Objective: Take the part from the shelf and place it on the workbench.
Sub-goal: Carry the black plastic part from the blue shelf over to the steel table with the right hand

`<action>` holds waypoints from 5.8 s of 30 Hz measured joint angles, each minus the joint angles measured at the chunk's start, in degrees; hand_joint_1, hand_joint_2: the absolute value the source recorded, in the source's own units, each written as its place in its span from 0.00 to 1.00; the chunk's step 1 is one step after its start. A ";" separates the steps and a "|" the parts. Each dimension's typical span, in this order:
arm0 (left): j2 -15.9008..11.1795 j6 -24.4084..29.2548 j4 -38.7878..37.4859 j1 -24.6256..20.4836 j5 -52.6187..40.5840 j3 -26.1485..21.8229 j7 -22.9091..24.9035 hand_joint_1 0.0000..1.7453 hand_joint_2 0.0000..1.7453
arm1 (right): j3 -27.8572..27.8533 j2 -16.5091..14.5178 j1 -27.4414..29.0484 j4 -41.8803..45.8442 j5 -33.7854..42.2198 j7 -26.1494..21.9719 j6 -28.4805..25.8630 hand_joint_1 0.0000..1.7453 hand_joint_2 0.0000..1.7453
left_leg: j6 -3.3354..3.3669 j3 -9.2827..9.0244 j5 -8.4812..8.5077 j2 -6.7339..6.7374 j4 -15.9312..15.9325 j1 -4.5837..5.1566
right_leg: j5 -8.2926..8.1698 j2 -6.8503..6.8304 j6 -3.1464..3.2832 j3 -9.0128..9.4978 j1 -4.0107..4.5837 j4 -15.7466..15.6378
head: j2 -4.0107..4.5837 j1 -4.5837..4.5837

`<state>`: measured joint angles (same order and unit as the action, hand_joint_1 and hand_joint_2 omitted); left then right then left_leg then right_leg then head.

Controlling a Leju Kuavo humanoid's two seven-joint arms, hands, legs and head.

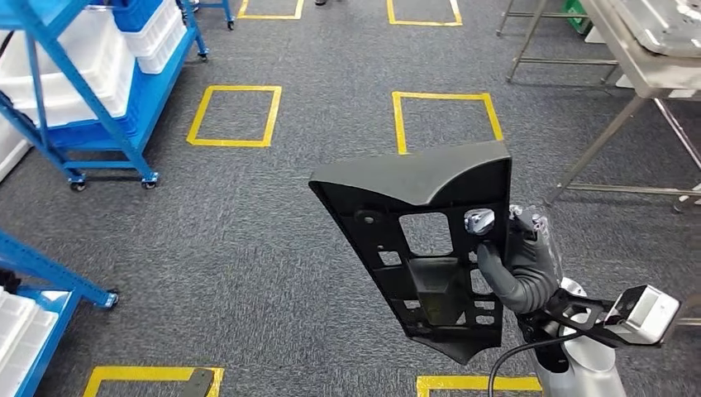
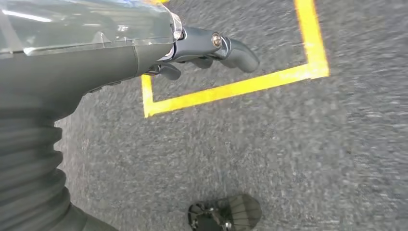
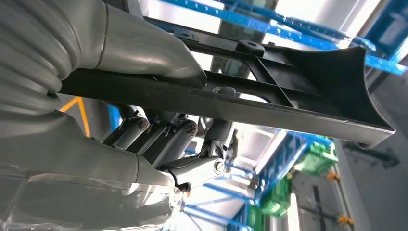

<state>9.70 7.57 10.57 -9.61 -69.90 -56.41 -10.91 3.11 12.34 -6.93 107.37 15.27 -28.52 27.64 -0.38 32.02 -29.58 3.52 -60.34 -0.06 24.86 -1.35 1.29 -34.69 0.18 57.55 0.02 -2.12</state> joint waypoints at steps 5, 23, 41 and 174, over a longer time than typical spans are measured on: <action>-0.74 0.03 0.01 0.38 0.00 -0.02 0.45 0.00 1.00 | -0.01 -1.13 0.27 0.00 -0.69 -0.15 0.11 1.00 1.00 | -0.66 7.21 -5.11 -3.16 -14.25 -0.17 | 0.04 3.36 0.53 0.24 -0.21 -0.09 | 0.00 0.00; -1.31 0.13 0.01 0.24 -0.98 0.02 1.65 0.00 1.00 | -0.97 -1.98 3.70 1.33 -1.37 -0.45 -0.75 1.00 1.00 | 1.81 -0.53 2.07 -0.28 2.44 -0.16 | 2.31 -0.01 -2.47 -4.08 -0.70 8.07 | 0.00 0.00; -2.42 0.61 0.01 1.19 -1.02 0.00 1.70 0.00 1.00 | -1.12 -3.51 3.67 2.11 -1.90 -0.55 -0.16 1.00 1.00 | -0.24 0.70 2.64 -7.67 1.40 -0.81 | 0.64 7.12 -0.87 0.03 -0.36 0.86 | 0.00 -0.01; -3.51 -0.71 0.05 4.20 -3.22 0.01 6.44 0.00 1.00 | -0.66 -3.38 1.09 -1.16 0.15 0.01 -0.87 1.00 1.00 | 2.25 0.39 2.99 -3.04 2.67 -0.72 | 7.32 1.74 -3.99 -6.19 -1.24 15.60 | -0.01 0.00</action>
<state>6.19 6.86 10.62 -5.41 -73.12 -56.41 -4.47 2.45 8.96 -5.84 106.20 15.42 -28.51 26.76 1.87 32.42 -26.58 0.48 -57.67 -0.79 32.19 0.40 -2.70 -40.88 -1.06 73.15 0.02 -2.12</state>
